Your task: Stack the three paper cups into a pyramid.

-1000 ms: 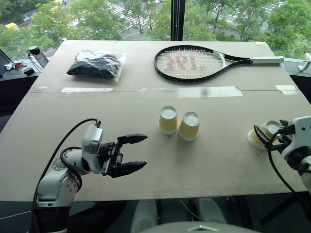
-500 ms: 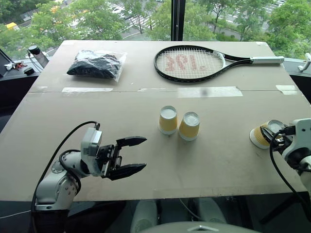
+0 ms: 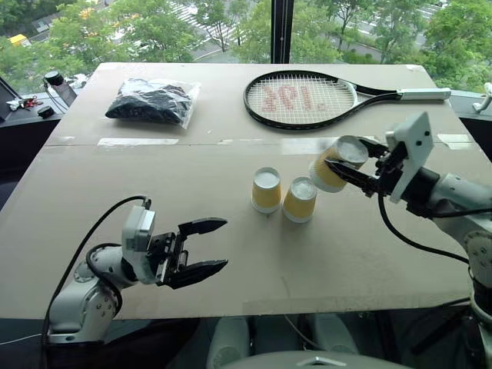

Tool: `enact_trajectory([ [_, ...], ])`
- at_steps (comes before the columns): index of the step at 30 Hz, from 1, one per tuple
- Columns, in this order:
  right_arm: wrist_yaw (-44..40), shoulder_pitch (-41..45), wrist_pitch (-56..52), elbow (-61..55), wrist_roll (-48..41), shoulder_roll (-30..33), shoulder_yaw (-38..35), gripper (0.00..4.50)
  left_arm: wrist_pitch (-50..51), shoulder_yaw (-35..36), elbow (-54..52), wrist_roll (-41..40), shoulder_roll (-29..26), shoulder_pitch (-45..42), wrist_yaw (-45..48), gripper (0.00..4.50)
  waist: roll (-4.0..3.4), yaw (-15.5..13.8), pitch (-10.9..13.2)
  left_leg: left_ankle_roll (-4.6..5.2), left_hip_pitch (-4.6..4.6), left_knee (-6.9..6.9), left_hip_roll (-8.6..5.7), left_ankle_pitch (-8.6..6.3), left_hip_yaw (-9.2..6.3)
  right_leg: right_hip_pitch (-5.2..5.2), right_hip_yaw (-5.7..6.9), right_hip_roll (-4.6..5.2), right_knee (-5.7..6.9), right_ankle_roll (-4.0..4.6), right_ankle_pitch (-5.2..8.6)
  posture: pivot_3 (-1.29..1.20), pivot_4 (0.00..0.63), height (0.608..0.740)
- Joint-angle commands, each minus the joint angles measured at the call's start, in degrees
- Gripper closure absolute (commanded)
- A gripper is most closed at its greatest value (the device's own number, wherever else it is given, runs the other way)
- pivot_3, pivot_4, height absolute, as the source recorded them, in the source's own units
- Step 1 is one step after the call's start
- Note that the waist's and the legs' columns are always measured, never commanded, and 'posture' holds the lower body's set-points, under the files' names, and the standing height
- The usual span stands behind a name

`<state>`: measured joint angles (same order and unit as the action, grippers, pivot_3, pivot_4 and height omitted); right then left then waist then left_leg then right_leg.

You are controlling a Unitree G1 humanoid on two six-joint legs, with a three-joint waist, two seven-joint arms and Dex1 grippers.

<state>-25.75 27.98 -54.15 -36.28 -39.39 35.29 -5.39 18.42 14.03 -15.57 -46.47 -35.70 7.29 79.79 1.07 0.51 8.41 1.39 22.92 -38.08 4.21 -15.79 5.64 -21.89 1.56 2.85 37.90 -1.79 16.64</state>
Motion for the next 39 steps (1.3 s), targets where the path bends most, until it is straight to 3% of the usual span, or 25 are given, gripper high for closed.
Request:
enact_trajectory([
  [1, -1.5, 6.2, -1.4, 1.3, -0.3, 0.0, 4.0, 2.04, -0.3, 2.9, -3.7, -2.0, -0.5, 2.4, -1.1, 0.0, -0.01, 0.1, 0.0, 0.0, 0.0, 0.0, 0.01, 0.0, 0.02, -0.02, 0.0, 0.01, 0.01, 0.0, 0.0, 0.0, 0.15, 0.74],
  [7, -3.5, 11.5, -1.5, 4.5, 0.9, -0.9, 9.1, 2.04, -0.9, 5.5, -6.1, -3.5, 0.4, 6.2, -3.2, 0.0, -0.01, 0.3, 0.0, -0.02, 0.06, 0.03, 0.01, 0.01, 0.05, -0.11, 0.0, 0.04, 0.02, 0.0, 0.0, 0.0, 0.15, 0.74],
  [13, -4.7, 14.7, -2.1, 6.9, 1.5, -2.3, 12.2, 2.04, -2.5, 12.9, -6.7, -7.5, 2.6, 11.3, -4.4, 0.0, -0.01, 0.4, 0.0, -0.02, 0.06, 0.04, 0.03, 0.01, 0.06, -0.15, 0.0, 0.06, 0.05, 0.0, 0.0, 0.0, 0.15, 0.74],
  [28, -8.2, 16.9, -1.8, 11.2, 6.6, -3.6, 17.8, 2.04, -7.0, 14.3, -4.9, -7.8, 7.3, 9.9, -6.2, 0.0, 0.01, 0.3, 0.0, -0.02, 0.08, 0.01, 0.02, 0.01, 0.09, -0.16, 0.15, 0.04, 0.06, 0.0, -0.01, 0.0, 0.15, 0.74],
  [32, -9.3, 16.6, -2.1, 11.1, 7.1, -3.5, 17.8, 0.3, -7.7, 13.9, -4.1, -7.4, 7.4, 9.7, -5.9, 0.0, 0.01, 0.3, 0.0, -0.01, 0.08, 0.01, 0.02, 0.01, 0.09, -0.16, 0.17, 0.05, 0.06, 0.0, -0.01, 0.0, 0.15, 0.74],
  [33, -9.2, 16.6, -2.0, 11.1, 7.4, -3.7, 17.4, 0.05, -7.8, 13.8, -4.0, -7.4, 7.5, 9.7, -5.9, 0.0, 0.01, 0.4, 0.0, -0.01, 0.08, 0.01, 0.02, 0.0, 0.09, -0.16, 0.17, 0.05, 0.06, 0.0, -0.01, 0.0, 0.15, 0.74],
  [39, -5.8, 14.4, -0.1, 8.4, 6.2, -4.2, 8.0, 0.05, -8.4, 13.2, -3.9, -7.8, 8.4, 8.8, -6.0, 0.0, 0.01, 0.1, 0.0, -0.03, 0.09, 0.01, 0.02, 0.02, 0.09, -0.16, 0.18, 0.05, 0.06, 0.0, -0.01, 0.0, 0.15, 0.74],
])
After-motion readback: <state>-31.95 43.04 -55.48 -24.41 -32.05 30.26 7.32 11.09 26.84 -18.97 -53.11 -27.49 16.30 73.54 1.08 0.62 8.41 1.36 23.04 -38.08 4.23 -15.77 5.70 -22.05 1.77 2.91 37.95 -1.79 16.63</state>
